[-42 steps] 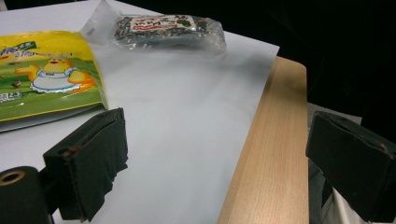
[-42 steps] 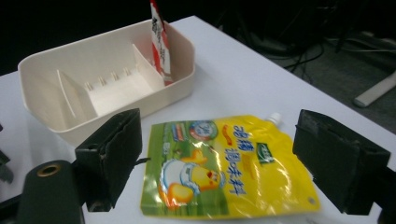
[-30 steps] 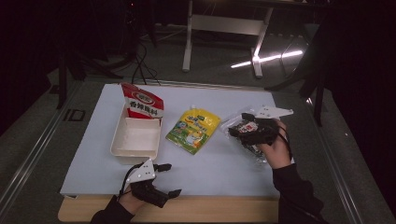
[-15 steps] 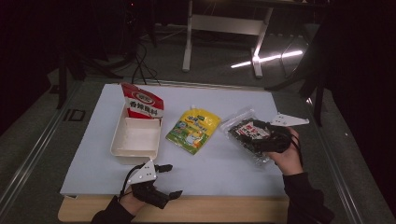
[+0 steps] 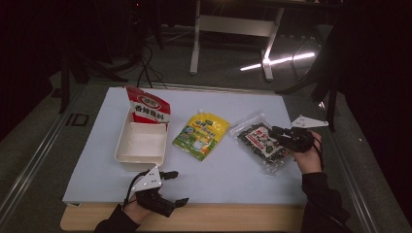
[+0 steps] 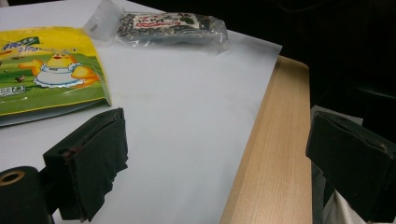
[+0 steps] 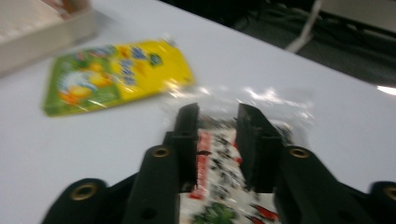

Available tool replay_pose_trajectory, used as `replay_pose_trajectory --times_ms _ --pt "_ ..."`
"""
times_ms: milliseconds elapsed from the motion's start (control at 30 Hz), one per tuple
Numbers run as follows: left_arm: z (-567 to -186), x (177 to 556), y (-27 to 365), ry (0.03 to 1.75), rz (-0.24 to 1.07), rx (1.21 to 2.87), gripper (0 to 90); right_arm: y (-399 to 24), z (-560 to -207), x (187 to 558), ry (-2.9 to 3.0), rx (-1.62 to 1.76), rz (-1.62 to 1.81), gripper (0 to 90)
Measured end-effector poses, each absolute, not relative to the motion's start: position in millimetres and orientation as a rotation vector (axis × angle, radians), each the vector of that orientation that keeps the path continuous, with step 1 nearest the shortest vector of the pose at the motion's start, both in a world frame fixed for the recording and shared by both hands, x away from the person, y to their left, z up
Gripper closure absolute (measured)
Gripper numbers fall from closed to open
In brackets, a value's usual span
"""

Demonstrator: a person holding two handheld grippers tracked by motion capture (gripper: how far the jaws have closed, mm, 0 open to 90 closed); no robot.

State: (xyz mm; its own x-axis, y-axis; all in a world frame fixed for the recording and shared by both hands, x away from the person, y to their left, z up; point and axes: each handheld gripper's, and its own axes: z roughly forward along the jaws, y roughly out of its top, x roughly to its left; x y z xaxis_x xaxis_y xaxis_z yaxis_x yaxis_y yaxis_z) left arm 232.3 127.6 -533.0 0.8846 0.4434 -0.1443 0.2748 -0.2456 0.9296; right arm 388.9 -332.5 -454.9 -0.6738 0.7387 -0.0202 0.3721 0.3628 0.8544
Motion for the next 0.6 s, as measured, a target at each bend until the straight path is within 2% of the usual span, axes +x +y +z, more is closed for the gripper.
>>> replay_pose_trajectory --times_ms 100,133,233,600 --pt "-532.7 231.4 126.9 0.536 0.175 1.843 6.4 -343.3 -464.9 400.7 2.217 1.024 1.209 78.3" --pt "-532.7 231.1 126.8 0.535 0.177 1.845 6.4 -352.1 -471.5 408.1 2.21 1.069 1.192 87.1" --pt "-532.4 230.4 126.7 0.537 0.178 1.847 6.4 -360.8 -478.0 414.3 2.202 1.101 1.156 89.7" --pt "-534.5 230.5 128.9 0.561 0.183 1.848 6.4 -393.7 -511.7 445.6 2.174 1.297 1.049 90.0"
